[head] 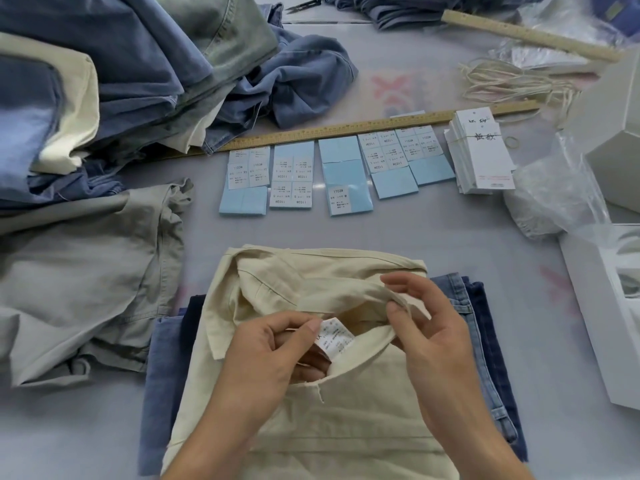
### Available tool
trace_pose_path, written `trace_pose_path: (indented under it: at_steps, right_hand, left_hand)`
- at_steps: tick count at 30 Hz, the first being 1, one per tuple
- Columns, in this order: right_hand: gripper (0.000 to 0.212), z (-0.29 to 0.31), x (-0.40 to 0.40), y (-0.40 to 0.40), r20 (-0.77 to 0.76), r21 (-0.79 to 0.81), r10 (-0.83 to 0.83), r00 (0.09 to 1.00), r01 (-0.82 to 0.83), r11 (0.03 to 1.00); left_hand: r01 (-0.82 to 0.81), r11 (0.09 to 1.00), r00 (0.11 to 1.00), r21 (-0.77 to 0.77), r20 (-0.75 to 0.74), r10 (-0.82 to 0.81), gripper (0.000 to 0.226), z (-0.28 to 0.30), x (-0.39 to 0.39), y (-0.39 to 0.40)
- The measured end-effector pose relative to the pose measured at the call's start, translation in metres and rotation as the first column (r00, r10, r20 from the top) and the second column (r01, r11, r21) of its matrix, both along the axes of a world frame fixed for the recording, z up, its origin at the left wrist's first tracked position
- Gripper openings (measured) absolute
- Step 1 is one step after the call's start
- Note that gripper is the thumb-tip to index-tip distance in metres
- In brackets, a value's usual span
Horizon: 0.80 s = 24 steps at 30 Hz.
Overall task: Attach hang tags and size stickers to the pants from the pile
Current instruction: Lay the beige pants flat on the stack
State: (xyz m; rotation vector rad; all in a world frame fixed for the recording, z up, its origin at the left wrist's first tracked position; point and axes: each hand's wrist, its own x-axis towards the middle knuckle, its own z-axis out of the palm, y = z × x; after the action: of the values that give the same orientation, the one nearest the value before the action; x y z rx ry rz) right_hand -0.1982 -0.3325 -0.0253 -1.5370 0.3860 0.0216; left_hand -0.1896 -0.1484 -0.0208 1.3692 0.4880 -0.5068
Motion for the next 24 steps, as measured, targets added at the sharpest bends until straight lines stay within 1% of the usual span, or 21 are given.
trace_pose_path:
  at_steps: [1,2,3,4,5,7,9,11,12,13,14,15,17,19,20,22,23,24]
  right_hand:
    - [0.045,0.001,-0.001,0.0,0.075,-0.142,0.077,0.994,-0.066,0.988]
    - [0.047,0.002,-0.001,0.001,0.129,-0.276,0.171,0.977,-0.131,0.952]
    - [0.047,0.001,-0.002,0.001,0.145,-0.375,0.255,0.956,-0.185,0.908]
    - [0.045,0.0,-0.002,0.0,0.124,-0.424,0.306,0.944,-0.229,0.876]
    - [0.04,-0.001,-0.002,-0.001,0.087,-0.432,0.321,0.943,-0.255,0.865]
    - [0.029,-0.001,0.0,-0.003,0.02,-0.396,0.309,0.951,-0.276,0.876]
    - [0.019,0.001,0.003,-0.004,-0.027,-0.367,0.301,0.953,-0.29,0.884]
    - [0.014,0.003,0.006,-0.004,-0.047,-0.381,0.305,0.951,-0.299,0.875]
    - [0.013,0.003,0.006,-0.004,-0.046,-0.397,0.318,0.947,-0.31,0.864]
    - [0.015,0.003,0.006,-0.003,-0.04,-0.41,0.338,0.94,-0.324,0.852]
    - [0.019,0.003,0.005,-0.002,-0.032,-0.414,0.36,0.932,-0.341,0.844]
    - [0.024,0.004,0.004,-0.001,-0.025,-0.405,0.378,0.925,-0.355,0.842]
    - [0.033,0.006,0.002,0.0,-0.008,-0.376,0.389,0.921,-0.363,0.852]
    - [0.037,0.008,-0.001,-0.001,-0.017,-0.351,0.388,0.922,-0.369,0.861]
    - [0.034,0.008,-0.002,-0.002,-0.029,-0.349,0.395,0.918,-0.379,0.857]
    - [0.02,0.01,-0.003,-0.003,-0.078,-0.372,0.427,0.901,-0.424,0.826]
    - [0.013,0.012,-0.003,-0.002,-0.122,-0.392,0.452,0.884,-0.461,0.796]
    - [0.013,0.014,-0.003,-0.001,-0.167,-0.422,0.476,0.863,-0.499,0.757]
  left_hand:
    - [-0.002,1.0,1.0,-0.026,-0.017,0.002,0.01,0.0,0.001,0.002]
    - [0.011,0.999,1.0,-0.041,-0.005,-0.011,0.014,0.0,0.001,0.005]
    - [0.031,0.998,0.999,-0.048,0.013,-0.03,0.016,0.0,0.002,0.006]
    - [0.045,0.998,0.998,-0.041,0.033,-0.044,0.017,0.0,0.003,0.007]
    - [0.058,0.998,0.997,-0.024,0.05,-0.056,0.018,-0.001,0.004,0.007]
    - [0.107,0.993,0.991,0.038,0.081,-0.11,0.025,-0.003,0.002,0.006]
    - [0.226,0.96,0.957,0.165,0.147,-0.25,0.036,-0.004,-0.001,0.007]
    - [0.368,0.855,0.869,0.366,0.191,-0.456,0.046,-0.007,-0.006,0.006]
    - [0.406,0.792,0.823,0.456,0.195,-0.534,0.045,-0.007,-0.008,0.004]
    - [0.421,0.743,0.789,0.52,0.194,-0.583,0.041,-0.008,-0.01,0.002]
    - [0.426,0.716,0.769,0.553,0.196,-0.609,0.035,-0.008,-0.011,0.0]
    - [0.431,0.71,0.762,0.558,0.197,-0.617,0.03,-0.009,-0.011,0.0]
    - [0.432,0.745,0.786,0.509,0.192,-0.587,0.028,-0.011,-0.01,0.001]
    - [0.391,0.821,0.851,0.415,0.177,-0.495,0.026,-0.013,-0.008,0.004]
    - [0.366,0.855,0.878,0.368,0.167,-0.448,0.023,-0.013,-0.007,0.005]
    - [0.325,0.891,0.909,0.316,0.157,-0.387,0.013,-0.012,-0.006,0.005]
    - [0.306,0.902,0.917,0.303,0.159,-0.364,0.009,-0.012,-0.005,0.005]
    - [0.286,0.913,0.926,0.289,0.162,-0.342,0.007,-0.011,-0.005,0.005]
